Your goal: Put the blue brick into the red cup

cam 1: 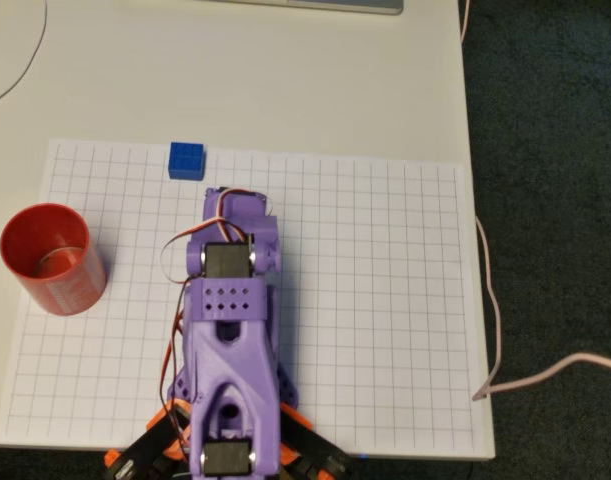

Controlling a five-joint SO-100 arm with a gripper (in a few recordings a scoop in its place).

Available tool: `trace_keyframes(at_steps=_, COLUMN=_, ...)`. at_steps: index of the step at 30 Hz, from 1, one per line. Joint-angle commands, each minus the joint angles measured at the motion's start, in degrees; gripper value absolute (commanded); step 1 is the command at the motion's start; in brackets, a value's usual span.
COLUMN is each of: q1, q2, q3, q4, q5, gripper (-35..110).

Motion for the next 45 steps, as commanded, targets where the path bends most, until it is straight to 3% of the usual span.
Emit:
trace_keyframes(at_steps=1, q1=-1.93, q2=-0.09, q3=-0.7, q4=0.44, q5=-0.79, gripper=0)
trace_keyframes(at_steps=20, q1=1.23, q2=-1.23, q3=-1.93, q4=1.05, q5=-0.44, gripper=0)
trace_keyframes(at_steps=24, q1=5.19, q2=-9.49, q3=-15.12, q4=5.1, q5=-1.41, gripper=0)
trace_keyframes(at_steps=32, q1=10.72, q2=-42.01, q3=-49.22, q4=14.41, q5=-4.92, gripper=0)
trace_keyframes(at_steps=40, q1=-0.88, q2=-68.91, q3=-82.71, q4=31.46, q5=-8.44, gripper=0)
trace_keyframes(at_steps=45, q1=-6.33, q2=-83.32, q3=-95.71, q4=32.96, q5=-4.66, gripper=0)
